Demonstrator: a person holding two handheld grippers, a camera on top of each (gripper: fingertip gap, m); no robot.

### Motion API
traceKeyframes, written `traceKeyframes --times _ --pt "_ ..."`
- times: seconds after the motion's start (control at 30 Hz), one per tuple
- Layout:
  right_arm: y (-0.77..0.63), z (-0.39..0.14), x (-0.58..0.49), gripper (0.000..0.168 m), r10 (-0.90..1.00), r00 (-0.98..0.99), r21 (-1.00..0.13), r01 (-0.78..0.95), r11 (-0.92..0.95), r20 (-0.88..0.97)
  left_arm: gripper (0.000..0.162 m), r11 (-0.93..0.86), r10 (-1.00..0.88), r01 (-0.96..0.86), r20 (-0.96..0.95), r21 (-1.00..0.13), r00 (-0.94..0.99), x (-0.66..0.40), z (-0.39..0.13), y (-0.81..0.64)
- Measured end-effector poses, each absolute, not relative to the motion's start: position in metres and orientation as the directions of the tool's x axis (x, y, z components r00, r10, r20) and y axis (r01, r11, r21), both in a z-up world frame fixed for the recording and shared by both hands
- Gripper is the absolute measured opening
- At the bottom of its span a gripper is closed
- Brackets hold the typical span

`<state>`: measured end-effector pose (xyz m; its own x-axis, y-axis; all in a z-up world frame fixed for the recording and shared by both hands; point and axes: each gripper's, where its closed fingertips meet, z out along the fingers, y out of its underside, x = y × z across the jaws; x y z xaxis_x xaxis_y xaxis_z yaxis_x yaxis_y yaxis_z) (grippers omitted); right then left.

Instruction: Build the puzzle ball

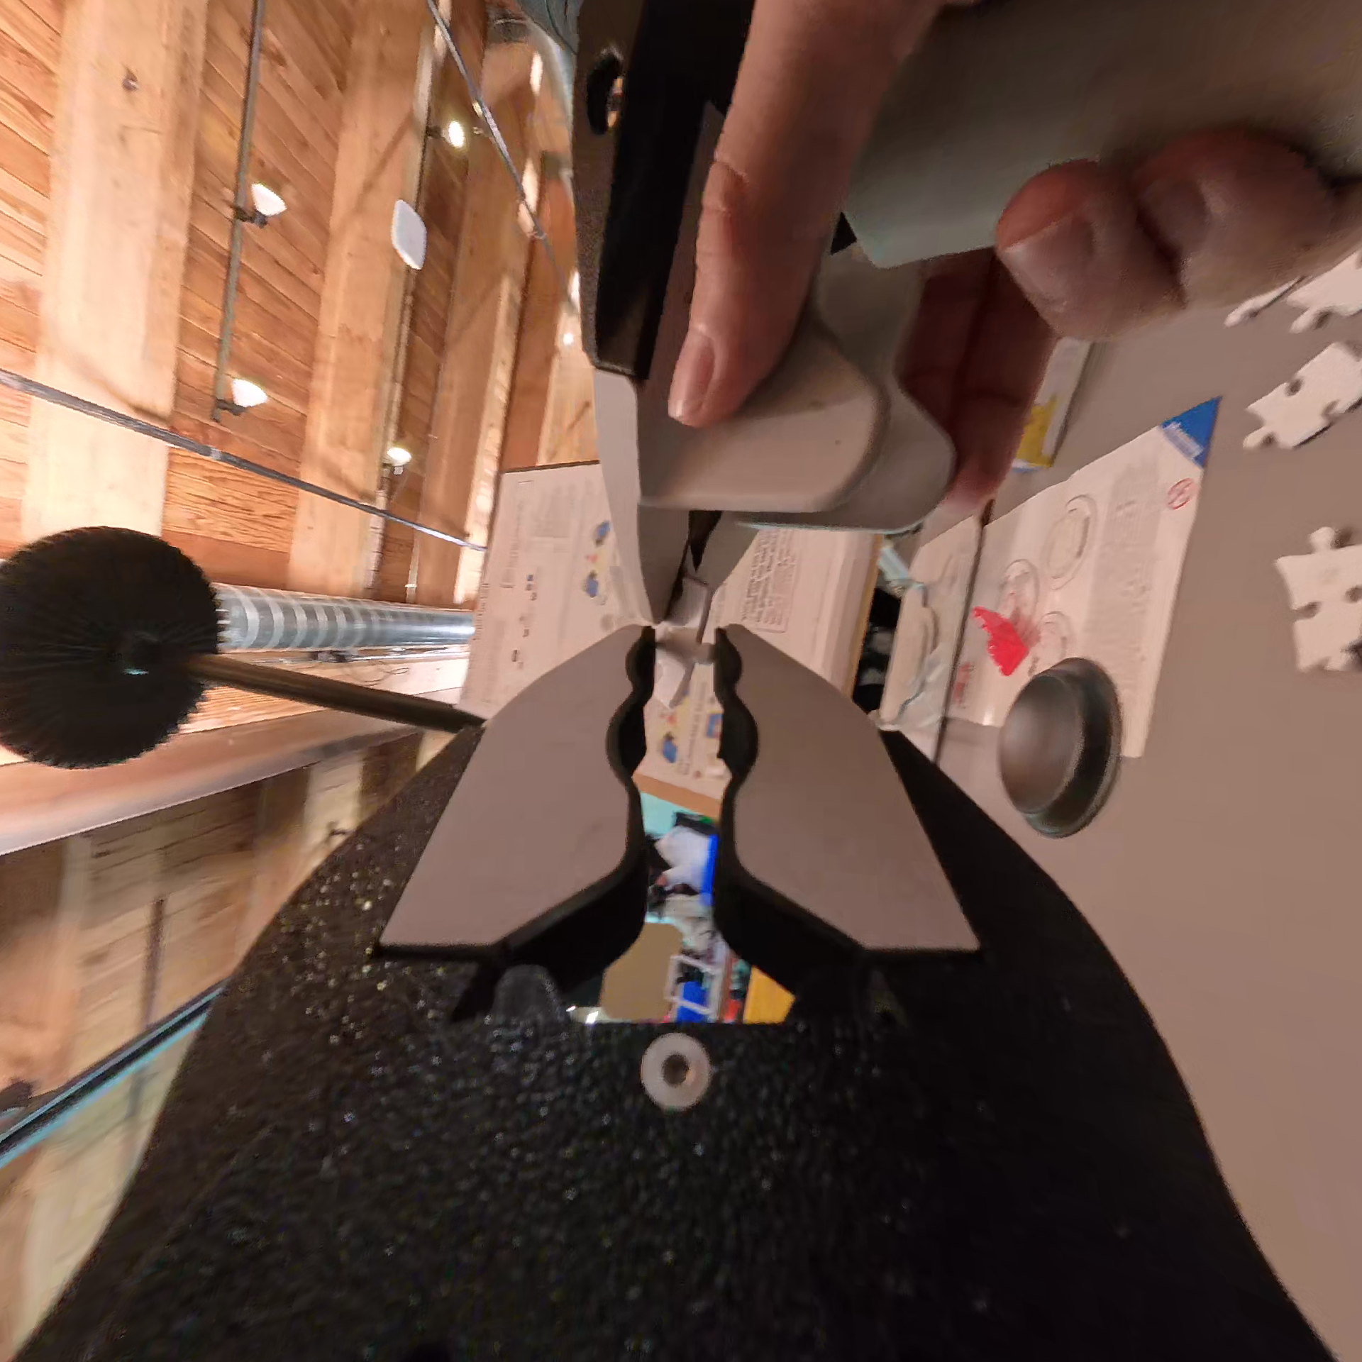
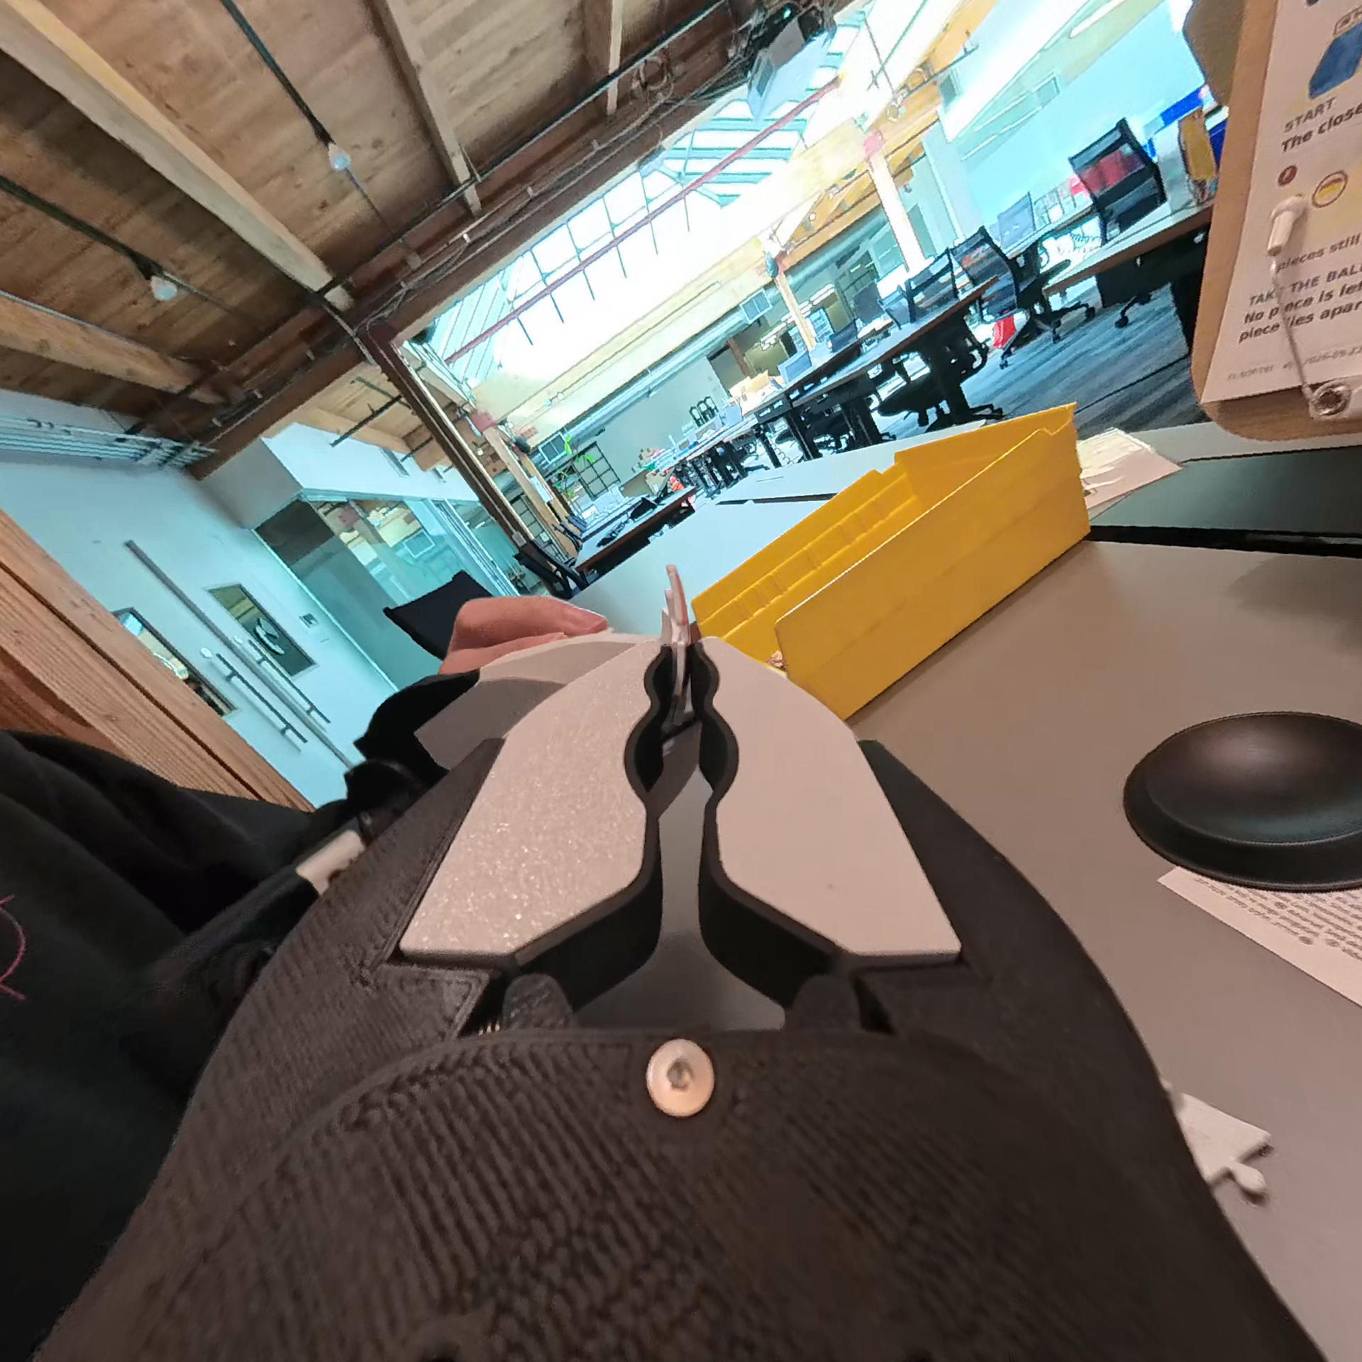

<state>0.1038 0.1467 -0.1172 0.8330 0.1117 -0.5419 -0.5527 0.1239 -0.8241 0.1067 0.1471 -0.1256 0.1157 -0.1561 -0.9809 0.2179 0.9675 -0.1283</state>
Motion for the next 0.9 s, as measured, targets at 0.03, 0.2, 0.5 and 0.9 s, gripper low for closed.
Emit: traceKeyframes --times 0.03,0.2,0.5,0.9 --pt "0.144 -0.118 0.106 0.005 0.104 0.844 -0.835 -0.537 0.120 -0.527 0.017 0.959 -0.184 0.234 -0.980 -0.163 0.073 0.106 -0.128 0.145" --pt "0.126 -0.121 0.107 0.005 0.120 0.891 -0.894 -0.446 0.045 -0.439 0.035 0.808 -0.465 0.278 -0.853 -0.519 -0.238 0.099 -0.127 0.143" --pt "0.118 -0.138 0.069 0.005 0.253 0.939 -0.964 -0.187 -0.187 -0.231 0.025 0.401 -0.510 -0.033 -0.193 -0.916 -0.838 0.077 -0.132 0.117" --pt "0.120 -0.143 0.069 0.005 0.197 0.973 -0.968 -0.072 -0.242 -0.121 0.004 0.276 -0.476 -0.208 0.055 -0.938 -0.878 0.074 -0.143 0.113"
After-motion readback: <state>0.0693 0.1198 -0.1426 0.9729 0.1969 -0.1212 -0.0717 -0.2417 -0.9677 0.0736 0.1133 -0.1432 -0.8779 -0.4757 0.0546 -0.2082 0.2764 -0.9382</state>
